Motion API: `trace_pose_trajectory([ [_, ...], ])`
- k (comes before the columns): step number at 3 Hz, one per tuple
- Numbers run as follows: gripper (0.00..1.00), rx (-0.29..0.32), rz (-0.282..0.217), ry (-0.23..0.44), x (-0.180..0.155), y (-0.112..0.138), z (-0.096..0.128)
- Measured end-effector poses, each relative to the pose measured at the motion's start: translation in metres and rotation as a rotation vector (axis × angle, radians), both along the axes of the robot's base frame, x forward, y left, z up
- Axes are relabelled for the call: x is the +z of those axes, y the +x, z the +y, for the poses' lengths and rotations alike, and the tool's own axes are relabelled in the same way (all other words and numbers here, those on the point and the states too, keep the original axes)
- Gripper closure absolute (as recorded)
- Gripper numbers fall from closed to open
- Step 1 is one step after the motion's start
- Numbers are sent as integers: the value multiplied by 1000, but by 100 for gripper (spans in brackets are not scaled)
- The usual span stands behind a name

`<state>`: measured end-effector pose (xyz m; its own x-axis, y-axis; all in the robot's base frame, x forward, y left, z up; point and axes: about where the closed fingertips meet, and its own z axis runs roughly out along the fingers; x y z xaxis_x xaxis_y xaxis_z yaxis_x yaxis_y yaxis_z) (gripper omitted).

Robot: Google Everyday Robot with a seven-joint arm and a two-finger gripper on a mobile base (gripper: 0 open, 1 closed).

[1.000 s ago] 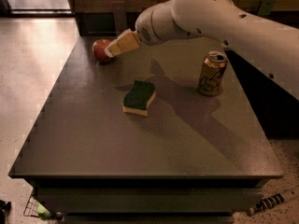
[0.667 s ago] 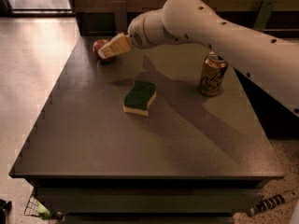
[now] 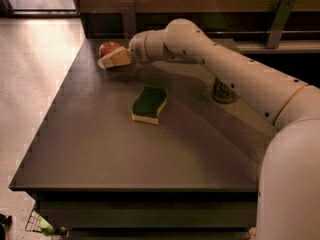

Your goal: Pick apple

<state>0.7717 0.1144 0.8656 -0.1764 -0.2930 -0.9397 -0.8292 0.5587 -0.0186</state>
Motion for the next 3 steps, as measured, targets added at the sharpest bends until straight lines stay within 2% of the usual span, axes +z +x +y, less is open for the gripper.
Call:
trace_pose_trajectory([
  [1, 0, 36, 27, 55, -18, 10, 24],
  [2, 12, 66, 34, 98, -26, 15, 44],
  [3, 35, 75, 36, 107, -29, 16, 51],
])
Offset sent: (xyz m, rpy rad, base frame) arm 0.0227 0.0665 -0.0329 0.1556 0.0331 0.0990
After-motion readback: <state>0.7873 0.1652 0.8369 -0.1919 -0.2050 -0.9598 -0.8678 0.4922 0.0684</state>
